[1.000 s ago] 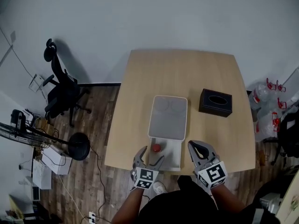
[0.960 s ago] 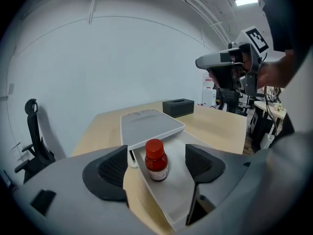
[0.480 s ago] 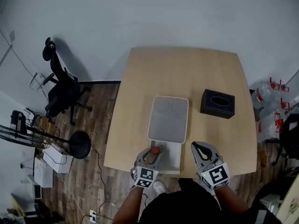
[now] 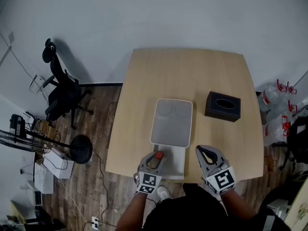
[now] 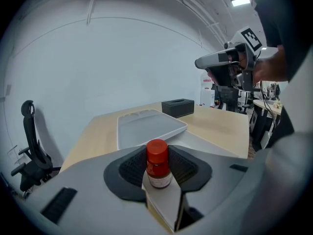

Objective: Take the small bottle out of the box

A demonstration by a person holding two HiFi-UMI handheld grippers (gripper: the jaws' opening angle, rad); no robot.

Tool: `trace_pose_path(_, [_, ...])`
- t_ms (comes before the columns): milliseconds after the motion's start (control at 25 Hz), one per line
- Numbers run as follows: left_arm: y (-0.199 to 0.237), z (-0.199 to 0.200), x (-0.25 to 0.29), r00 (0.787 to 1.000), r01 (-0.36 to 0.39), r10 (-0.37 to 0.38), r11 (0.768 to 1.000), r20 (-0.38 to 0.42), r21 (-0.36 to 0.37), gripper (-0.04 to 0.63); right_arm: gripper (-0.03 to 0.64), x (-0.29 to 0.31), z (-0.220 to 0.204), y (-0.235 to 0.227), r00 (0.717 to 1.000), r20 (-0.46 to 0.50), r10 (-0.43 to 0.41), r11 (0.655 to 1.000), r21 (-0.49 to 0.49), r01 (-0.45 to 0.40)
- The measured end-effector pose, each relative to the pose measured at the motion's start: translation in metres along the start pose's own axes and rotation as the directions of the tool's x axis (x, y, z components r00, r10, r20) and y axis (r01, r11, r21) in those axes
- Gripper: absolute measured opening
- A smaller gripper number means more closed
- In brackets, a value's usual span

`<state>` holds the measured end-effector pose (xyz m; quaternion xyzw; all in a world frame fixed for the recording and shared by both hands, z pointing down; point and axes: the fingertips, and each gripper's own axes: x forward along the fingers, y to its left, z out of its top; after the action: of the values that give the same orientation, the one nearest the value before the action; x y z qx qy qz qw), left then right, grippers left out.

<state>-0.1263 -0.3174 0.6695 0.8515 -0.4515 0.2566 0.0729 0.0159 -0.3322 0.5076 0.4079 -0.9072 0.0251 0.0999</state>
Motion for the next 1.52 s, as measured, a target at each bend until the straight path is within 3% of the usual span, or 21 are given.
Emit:
trace_pose_path(320, [0.004,0.020,-0.008,0.998,-0.030,0.030,1.000,0.056,0.005,0.147,0.012,-0.004,-0.002,-0.002,1.000,-0.013,-0.007,1.000,0.003,0.007])
trace_pose_path(600, [0.014,0.074,-0.033,0.984,-0.061,0.060,0.998,0.165,0.002,0.147,0.012,-0.006,0.004,-0.015,0.999,0.020,-0.044,0.999,0.013,0.044])
trace_pose_path(920, [0.029,0.138,-0.079,0.939,-0.119,0.125,0.992,0.321,-0.036,0.147,0.012,0.000,0.008,-0.018,0.998,0.041,-0.052,0.999,0.016,0.052])
trace_pose_path(1120, [0.038,0.174,-0.107,0.891,-0.151,0.170,0.985,0.420,-0.079,0.147,0.012,0.009,0.018,-0.009,0.997,0.067,-0.026,1.000,0.008,0.025])
trace_pose_path(1280, [0.042,0.188,-0.122,0.868,-0.167,0.189,0.982,0.459,-0.088,0.147,0.012,0.014,0.026,-0.001,0.996,0.089,-0.008,1.000,-0.005,0.009])
trace_pose_path(1520, [0.043,0.188,-0.132,0.864,-0.175,0.198,0.980,0.464,-0.093,0.147,0.012,0.017,0.035,0.008,0.997,0.080,-0.004,0.999,-0.041,0.008])
